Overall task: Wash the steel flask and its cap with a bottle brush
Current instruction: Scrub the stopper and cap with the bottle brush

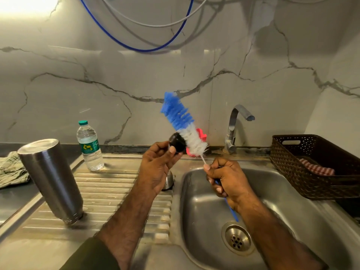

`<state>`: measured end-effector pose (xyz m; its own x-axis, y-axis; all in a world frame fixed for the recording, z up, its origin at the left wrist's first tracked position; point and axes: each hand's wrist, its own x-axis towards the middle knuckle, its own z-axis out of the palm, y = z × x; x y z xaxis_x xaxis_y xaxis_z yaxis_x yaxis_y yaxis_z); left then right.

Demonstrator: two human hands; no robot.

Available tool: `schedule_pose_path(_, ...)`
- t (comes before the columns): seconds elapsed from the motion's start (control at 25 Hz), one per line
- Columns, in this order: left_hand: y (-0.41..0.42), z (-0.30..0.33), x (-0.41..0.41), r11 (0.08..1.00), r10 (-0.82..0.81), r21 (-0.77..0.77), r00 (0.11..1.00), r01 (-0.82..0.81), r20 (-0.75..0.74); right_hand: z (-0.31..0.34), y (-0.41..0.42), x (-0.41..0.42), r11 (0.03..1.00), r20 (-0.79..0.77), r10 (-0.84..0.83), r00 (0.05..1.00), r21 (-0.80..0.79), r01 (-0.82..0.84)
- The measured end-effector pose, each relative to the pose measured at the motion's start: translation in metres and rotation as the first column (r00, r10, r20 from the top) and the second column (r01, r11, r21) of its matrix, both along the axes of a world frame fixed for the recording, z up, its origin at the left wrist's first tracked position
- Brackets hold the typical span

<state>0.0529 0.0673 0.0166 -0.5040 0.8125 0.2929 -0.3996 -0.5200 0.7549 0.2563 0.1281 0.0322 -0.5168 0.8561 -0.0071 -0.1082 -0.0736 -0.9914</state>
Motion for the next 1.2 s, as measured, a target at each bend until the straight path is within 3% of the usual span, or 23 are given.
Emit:
schedule_pose_path(0.08, -0.001, 0.000, -0.009, 1.000, 0.027, -0.005, 0.998, -0.027, -0.057, -0.002, -0.004, -0.002, 1.000, 0.022, -0.003, 1.000, 0.009, 0.003)
schedule_pose_path(0.2, -0.008, -0.001, -0.001, 0.994, -0.111, -0.042, 0.928, 0.103, -0.356, 0.000, 0.003, -0.006, 0.997, 0.001, -0.080, 0.997, 0.014, 0.080)
schedule_pose_path(0.28, -0.011, 0.000, 0.004, 0.980, -0.199, -0.036, 0.926, 0.198, -0.321, 0.004, 0.006, -0.003, 0.997, 0.000, -0.081, 0.997, 0.002, 0.081)
schedule_pose_path(0.44, -0.015, 0.004, 0.005, 0.918, -0.395, 0.003, 0.912, 0.398, -0.114, 0.012, 0.001, 0.003, 0.980, -0.315, 0.097, 0.944, -0.134, -0.146)
schedule_pose_path(0.52, -0.015, 0.002, 0.007, 0.903, -0.428, -0.004, 0.897, 0.430, -0.110, 0.015, -0.002, 0.002, 0.981, -0.332, 0.119, 0.936, -0.109, -0.163)
schedule_pose_path(0.8, -0.014, 0.000, 0.007, 0.917, -0.389, -0.164, 0.904, 0.363, -0.175, 0.009, -0.006, 0.000, 0.979, -0.144, 0.084, 0.986, 0.198, -0.054)
schedule_pose_path(1.0, -0.012, -0.001, 0.013, 0.942, -0.307, -0.228, 0.902, 0.245, -0.303, 0.003, 0.000, -0.002, 0.831, 0.055, -0.082, 0.995, 0.555, 0.038)
schedule_pose_path(1.2, -0.015, -0.001, 0.006, 0.933, -0.337, -0.218, 0.906, 0.286, -0.256, -0.007, 0.008, -0.008, 0.777, 0.048, -0.122, 0.991, 0.626, 0.065)
